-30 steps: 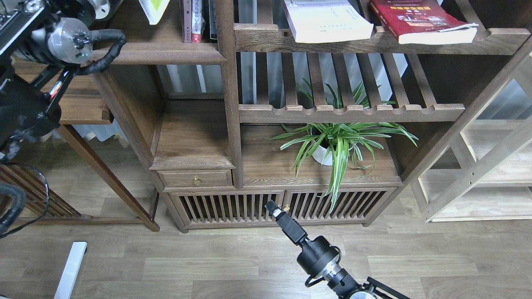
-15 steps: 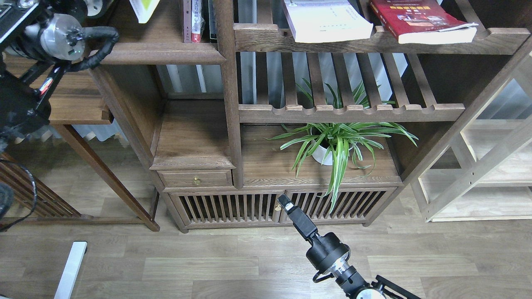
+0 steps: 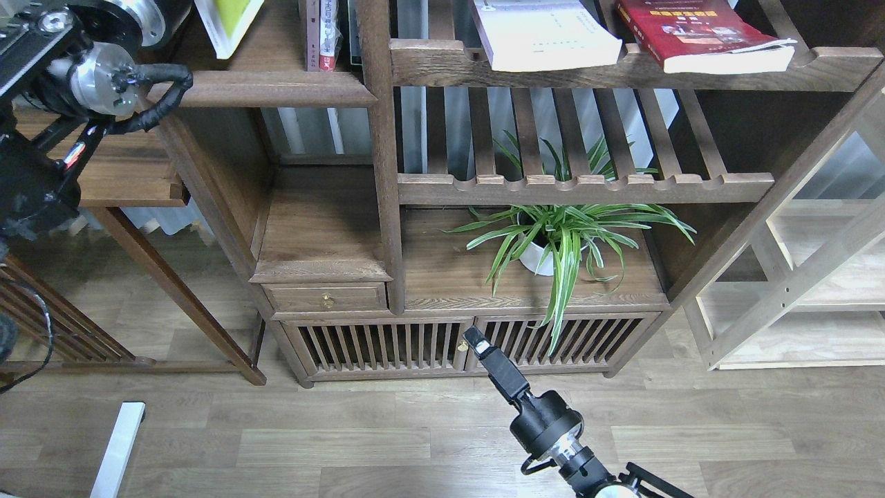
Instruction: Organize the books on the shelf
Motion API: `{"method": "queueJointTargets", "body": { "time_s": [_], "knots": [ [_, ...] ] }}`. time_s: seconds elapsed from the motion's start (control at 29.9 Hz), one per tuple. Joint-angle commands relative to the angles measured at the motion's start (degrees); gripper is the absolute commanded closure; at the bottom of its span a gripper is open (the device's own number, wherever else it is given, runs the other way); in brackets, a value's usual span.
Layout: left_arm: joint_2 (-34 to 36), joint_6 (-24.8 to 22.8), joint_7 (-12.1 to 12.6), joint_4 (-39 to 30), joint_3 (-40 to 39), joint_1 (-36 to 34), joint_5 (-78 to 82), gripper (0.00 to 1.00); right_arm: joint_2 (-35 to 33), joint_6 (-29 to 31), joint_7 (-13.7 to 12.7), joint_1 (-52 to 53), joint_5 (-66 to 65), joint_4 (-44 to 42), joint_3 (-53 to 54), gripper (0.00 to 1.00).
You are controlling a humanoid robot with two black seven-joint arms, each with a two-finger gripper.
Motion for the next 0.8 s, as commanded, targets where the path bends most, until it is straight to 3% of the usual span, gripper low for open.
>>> {"method": "queueJointTargets", "body": {
  "time_s": [0.0, 0.1, 0.23, 0.77],
  "knots": [
    [-0.16, -2.24, -0.04, 2.38, 0.46, -0.6, -0.02, 0.91, 0.0, 0.0, 0.08, -0.04, 0.17, 0.01, -0.01, 0.02],
    [-0.25, -3.03, -0.12, 4.14, 0.55, -1.48, -0.02, 0.91, 0.17, 0.0, 0.08, 0.05, 0.17, 0.01, -0.01, 0.02],
    [-0.43, -3.21, -0.21, 6.69, 1.34, -2.8, -0.02, 0.82, 0.17, 0.0, 0.26, -0.04, 0.17, 0.1, -0.01, 0.02],
    [-6.49, -5.58, -3.02, 14.08, 1.87, -6.93, -0.02, 0.81, 0.0, 0.0, 0.26, -0.48, 0.26, 0.72, -0.01, 0.02]
  ]
}}
